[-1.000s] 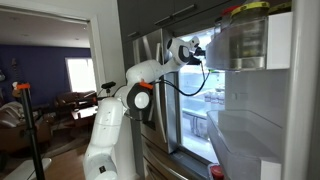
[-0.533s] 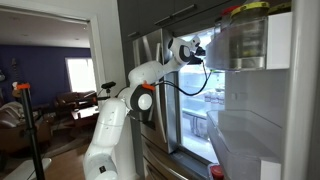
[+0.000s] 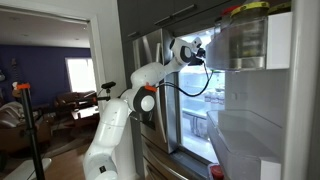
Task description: Put the green bottle on top tray of fridge, then put it on the top fridge side rack
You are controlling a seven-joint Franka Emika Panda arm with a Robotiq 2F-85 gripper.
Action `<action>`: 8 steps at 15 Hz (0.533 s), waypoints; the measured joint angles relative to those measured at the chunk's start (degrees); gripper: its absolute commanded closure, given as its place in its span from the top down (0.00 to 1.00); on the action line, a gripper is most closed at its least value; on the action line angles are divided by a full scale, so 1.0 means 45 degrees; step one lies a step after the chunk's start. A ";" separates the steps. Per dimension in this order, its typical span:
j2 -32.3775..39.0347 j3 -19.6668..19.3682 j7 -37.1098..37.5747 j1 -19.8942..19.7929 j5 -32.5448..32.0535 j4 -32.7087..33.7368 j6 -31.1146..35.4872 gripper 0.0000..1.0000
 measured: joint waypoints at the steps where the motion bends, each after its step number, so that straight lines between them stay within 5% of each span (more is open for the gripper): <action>1: 0.0021 0.0000 -0.0021 0.0001 0.0000 0.0029 -0.0076 0.65; 2: 0.0031 0.0000 -0.0038 0.0002 0.0000 0.0043 -0.0141 0.50; 8: 0.0172 0.0003 -0.0044 0.0002 0.0001 0.0336 -0.0551 0.37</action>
